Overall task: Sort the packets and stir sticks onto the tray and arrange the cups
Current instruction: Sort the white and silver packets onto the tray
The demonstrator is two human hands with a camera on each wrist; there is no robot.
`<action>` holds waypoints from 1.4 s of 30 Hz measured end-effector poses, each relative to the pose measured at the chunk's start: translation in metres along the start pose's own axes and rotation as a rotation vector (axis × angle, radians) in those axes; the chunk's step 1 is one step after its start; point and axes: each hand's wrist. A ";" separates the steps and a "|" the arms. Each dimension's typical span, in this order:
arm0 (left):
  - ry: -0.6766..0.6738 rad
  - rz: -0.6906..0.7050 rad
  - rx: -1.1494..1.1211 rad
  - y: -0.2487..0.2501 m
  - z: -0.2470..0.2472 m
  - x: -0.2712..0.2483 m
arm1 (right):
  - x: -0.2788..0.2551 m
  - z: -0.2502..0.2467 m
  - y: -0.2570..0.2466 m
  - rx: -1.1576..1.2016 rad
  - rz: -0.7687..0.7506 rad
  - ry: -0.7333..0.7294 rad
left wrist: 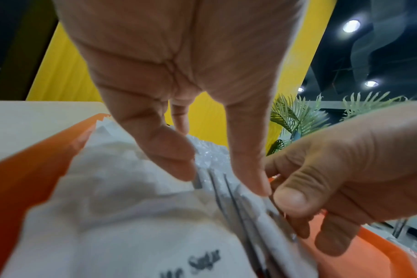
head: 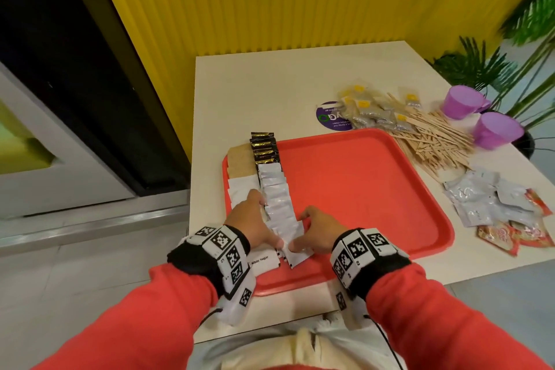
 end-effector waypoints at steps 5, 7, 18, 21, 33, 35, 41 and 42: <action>-0.055 -0.056 -0.084 -0.004 0.006 0.000 | -0.006 0.007 0.004 -0.104 -0.055 -0.058; -0.084 -0.065 -0.141 -0.003 0.008 0.001 | -0.006 0.008 0.005 -0.107 -0.071 -0.084; -0.070 -0.007 -1.067 0.002 0.005 -0.014 | 0.002 -0.001 0.006 0.712 0.016 0.059; -0.218 0.018 -1.288 0.012 0.012 -0.023 | 0.002 0.003 0.002 0.822 0.001 0.072; -0.301 0.124 -1.374 0.013 0.023 -0.013 | -0.002 0.004 -0.004 0.877 -0.124 -0.077; -0.295 0.120 -1.379 0.013 0.020 -0.012 | -0.003 0.000 -0.006 0.869 -0.145 -0.098; -0.257 0.147 -1.388 0.011 0.016 -0.007 | 0.001 -0.003 -0.011 0.904 -0.143 -0.078; -0.263 0.137 -1.384 0.012 0.017 -0.007 | 0.003 -0.002 -0.011 0.906 -0.126 -0.080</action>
Point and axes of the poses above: each hand's wrist, its own x-axis towards the middle knuckle, its own z-axis out of the palm, y = z × x, and after that the axes turned 6 degrees about -z, right-handed
